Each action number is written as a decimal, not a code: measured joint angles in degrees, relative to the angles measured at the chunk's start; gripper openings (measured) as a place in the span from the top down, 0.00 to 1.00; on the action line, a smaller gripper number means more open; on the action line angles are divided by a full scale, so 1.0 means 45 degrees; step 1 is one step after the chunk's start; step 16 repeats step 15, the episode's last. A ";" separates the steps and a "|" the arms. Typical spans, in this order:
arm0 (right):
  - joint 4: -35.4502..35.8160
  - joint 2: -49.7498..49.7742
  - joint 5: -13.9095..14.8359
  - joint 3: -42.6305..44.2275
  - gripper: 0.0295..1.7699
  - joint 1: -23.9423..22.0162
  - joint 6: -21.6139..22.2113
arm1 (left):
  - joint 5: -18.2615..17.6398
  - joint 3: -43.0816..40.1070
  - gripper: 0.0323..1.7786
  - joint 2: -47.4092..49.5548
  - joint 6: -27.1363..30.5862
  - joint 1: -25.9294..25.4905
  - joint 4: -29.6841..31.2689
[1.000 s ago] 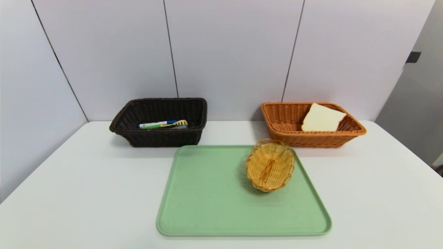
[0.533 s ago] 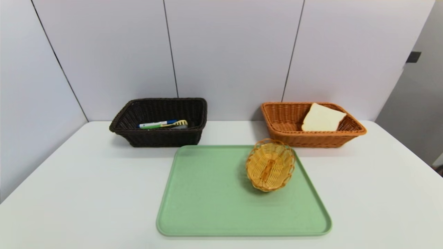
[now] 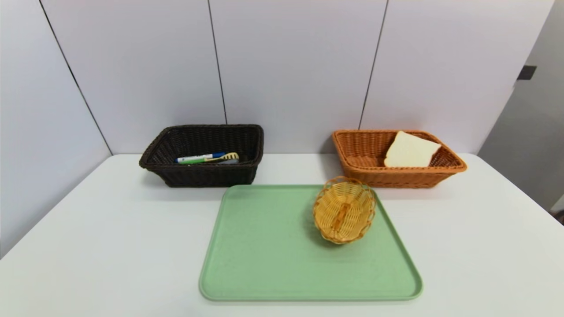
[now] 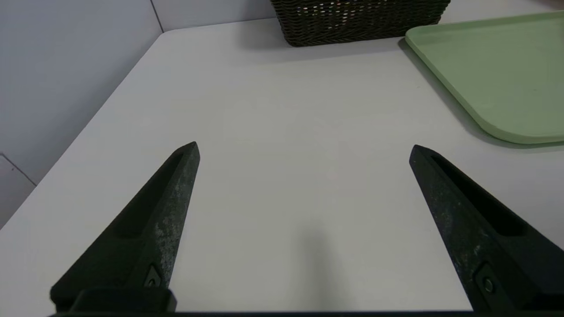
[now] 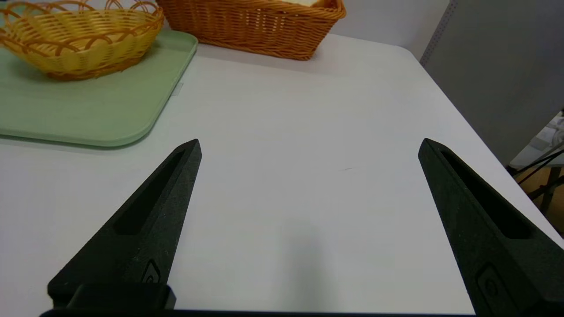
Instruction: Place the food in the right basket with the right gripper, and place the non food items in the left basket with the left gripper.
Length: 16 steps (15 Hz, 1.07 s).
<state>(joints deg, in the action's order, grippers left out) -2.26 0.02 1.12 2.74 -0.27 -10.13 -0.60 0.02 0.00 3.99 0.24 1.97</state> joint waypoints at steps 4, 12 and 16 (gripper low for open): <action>0.0452 0.0000 -0.0837 -0.0517 0.04 0.0005 0.0414 | 0.0019 0.0000 0.05 0.0000 -0.0016 0.0000 0.0019; 0.0447 0.0000 -0.0694 -0.0610 0.04 0.0019 0.1094 | 0.0019 -0.0005 0.05 0.0000 -0.0011 0.0005 0.0024; 0.0447 0.0000 -0.0694 -0.0610 0.04 0.0019 0.1094 | 0.0019 -0.0005 0.05 0.0000 -0.0016 0.0005 0.0024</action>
